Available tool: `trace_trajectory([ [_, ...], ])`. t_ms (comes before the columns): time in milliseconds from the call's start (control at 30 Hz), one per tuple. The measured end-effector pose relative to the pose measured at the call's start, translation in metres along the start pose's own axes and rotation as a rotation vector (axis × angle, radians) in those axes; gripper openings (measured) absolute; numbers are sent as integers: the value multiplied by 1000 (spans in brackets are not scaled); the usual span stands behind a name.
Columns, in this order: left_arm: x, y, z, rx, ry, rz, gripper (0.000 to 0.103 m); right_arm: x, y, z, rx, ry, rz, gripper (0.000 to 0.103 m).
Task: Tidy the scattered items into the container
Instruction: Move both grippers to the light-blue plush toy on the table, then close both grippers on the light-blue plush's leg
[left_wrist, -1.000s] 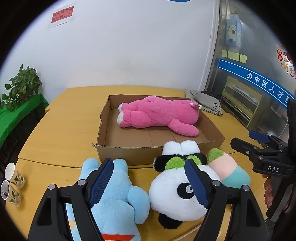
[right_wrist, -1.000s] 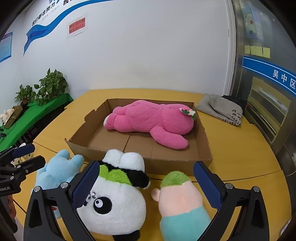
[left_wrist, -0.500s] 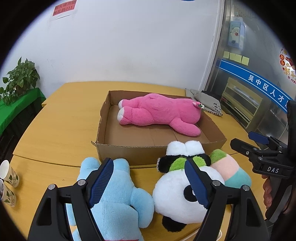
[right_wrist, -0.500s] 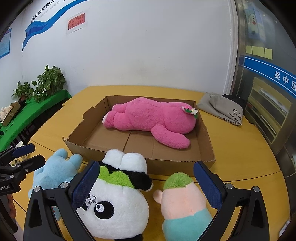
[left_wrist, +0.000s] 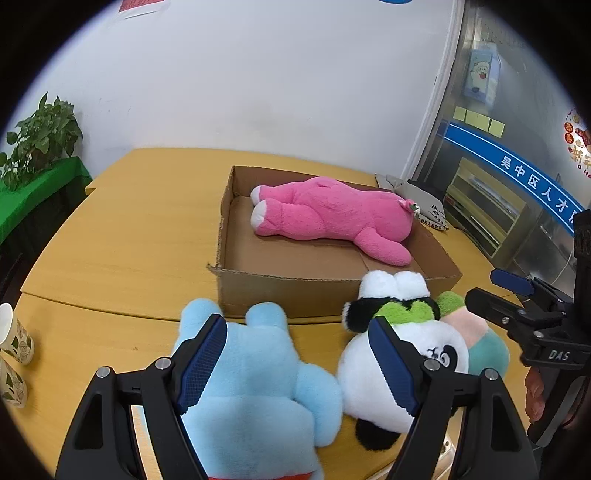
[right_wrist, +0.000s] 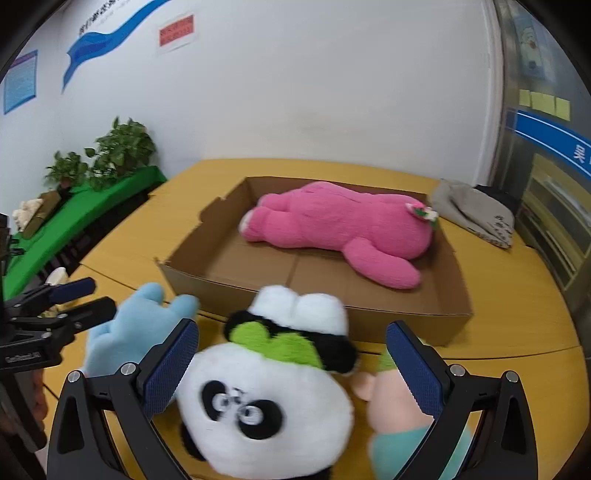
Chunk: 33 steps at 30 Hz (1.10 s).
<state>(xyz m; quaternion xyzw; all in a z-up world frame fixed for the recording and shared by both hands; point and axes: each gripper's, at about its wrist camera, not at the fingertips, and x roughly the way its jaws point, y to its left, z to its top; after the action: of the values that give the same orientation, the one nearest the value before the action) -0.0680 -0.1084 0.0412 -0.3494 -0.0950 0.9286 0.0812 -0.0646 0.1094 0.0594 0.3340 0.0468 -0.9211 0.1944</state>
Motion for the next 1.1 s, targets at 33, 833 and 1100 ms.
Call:
trace_trajectory([
  [33, -1, 7, -2, -5, 4, -2, 79, 0, 5, 0, 1, -6, 30, 103],
  [833, 47, 153, -65, -172, 207, -113, 69, 97, 91, -51, -168, 257, 80, 57],
  [1100, 59, 157, -71, -179, 241, -154, 32, 118, 112, -58, -190, 335, 174, 66],
])
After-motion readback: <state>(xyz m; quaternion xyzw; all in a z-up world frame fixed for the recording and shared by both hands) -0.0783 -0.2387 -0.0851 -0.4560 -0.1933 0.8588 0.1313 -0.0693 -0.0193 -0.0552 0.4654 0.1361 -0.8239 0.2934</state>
